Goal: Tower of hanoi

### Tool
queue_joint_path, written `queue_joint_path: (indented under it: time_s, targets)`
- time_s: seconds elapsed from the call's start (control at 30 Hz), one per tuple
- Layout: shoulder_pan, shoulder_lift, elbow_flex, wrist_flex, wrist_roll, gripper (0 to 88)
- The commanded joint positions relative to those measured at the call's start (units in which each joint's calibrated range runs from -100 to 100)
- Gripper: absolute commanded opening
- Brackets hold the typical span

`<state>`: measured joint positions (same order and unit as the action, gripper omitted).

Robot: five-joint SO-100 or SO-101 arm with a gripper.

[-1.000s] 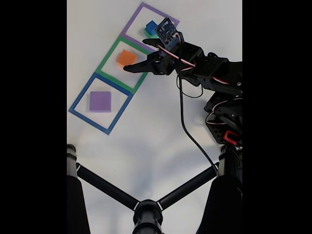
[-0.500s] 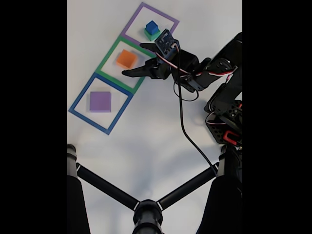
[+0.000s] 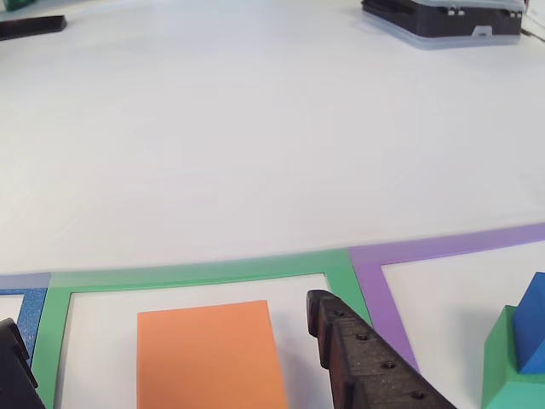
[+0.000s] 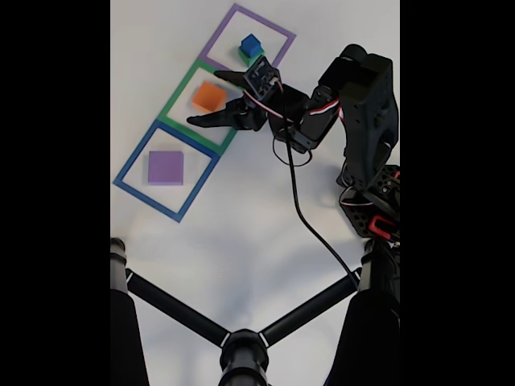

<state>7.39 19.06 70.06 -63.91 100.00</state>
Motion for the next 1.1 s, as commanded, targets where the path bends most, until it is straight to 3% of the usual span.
queue_joint_path:
  time_s: [0.0,0.57,1.07]
  targets:
    - [-0.94,0.33,-1.14,-1.93,0.00,38.2]
    - [-1.02,-0.47,1.22,1.95,0.00,38.2]
    - [-2.47,-1.11,1.13,5.59,0.00,29.2]
